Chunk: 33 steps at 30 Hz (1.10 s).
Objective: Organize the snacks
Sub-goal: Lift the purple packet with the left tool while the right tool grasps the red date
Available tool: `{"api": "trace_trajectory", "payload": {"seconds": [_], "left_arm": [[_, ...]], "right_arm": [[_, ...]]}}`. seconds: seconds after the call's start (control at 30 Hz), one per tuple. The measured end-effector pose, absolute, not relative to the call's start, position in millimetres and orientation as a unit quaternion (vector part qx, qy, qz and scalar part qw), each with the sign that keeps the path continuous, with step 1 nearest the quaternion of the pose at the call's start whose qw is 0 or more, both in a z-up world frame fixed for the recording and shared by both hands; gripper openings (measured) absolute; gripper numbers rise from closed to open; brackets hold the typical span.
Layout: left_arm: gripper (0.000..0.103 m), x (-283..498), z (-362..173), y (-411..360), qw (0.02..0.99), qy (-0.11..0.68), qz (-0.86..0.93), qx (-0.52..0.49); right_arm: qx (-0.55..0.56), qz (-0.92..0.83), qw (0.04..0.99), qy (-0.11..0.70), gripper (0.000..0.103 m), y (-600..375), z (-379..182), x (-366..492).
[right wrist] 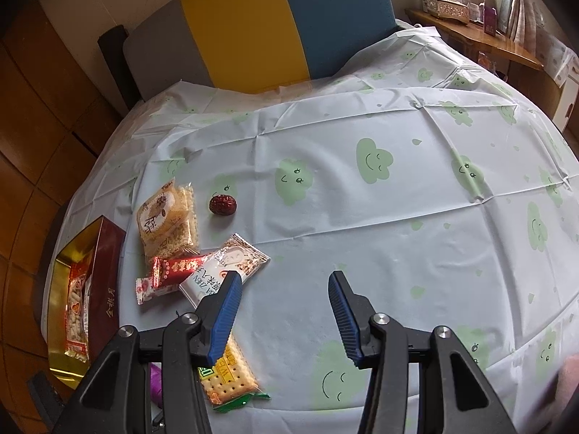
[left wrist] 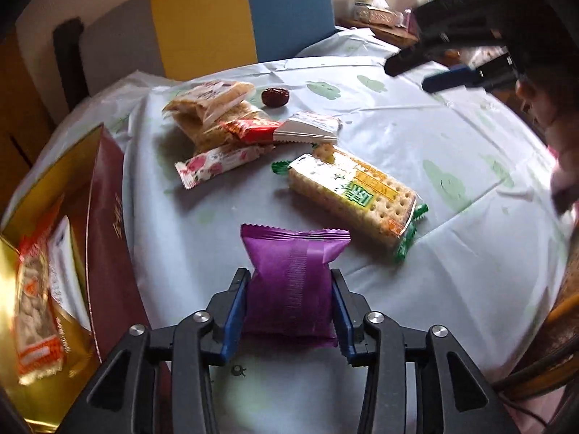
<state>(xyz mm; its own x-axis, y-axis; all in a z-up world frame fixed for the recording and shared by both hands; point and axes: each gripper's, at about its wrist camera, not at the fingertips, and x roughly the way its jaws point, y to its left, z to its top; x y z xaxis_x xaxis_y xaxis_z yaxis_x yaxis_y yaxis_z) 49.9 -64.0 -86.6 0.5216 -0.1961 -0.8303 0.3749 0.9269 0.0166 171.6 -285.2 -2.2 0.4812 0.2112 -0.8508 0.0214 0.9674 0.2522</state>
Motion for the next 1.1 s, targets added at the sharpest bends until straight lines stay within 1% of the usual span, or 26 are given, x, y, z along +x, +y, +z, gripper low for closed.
{"api": "trace_trajectory", "payload": {"seconds": [0.23, 0.53, 0.93, 1.1], "left_arm": [[0.044, 47, -89, -62, 0.874, 0.445, -0.172, 0.092], [0.044, 45, -91, -61, 0.878, 0.435, -0.178, 0.084], [0.044, 49, -91, -59, 0.878, 0.439, -0.179, 0.07], [0.044, 50, -91, -59, 0.876, 0.442, -0.18, 0.069]], "right_arm": [[0.108, 0.075, 0.849, 0.511, 0.051, -276, -8, 172], [0.128, 0.128, 0.833, 0.522, 0.05, -256, -9, 183], [0.153, 0.102, 0.813, 0.553, 0.05, -223, -40, 280], [0.143, 0.09, 0.804, 0.57, 0.05, -211, -55, 306]]}}
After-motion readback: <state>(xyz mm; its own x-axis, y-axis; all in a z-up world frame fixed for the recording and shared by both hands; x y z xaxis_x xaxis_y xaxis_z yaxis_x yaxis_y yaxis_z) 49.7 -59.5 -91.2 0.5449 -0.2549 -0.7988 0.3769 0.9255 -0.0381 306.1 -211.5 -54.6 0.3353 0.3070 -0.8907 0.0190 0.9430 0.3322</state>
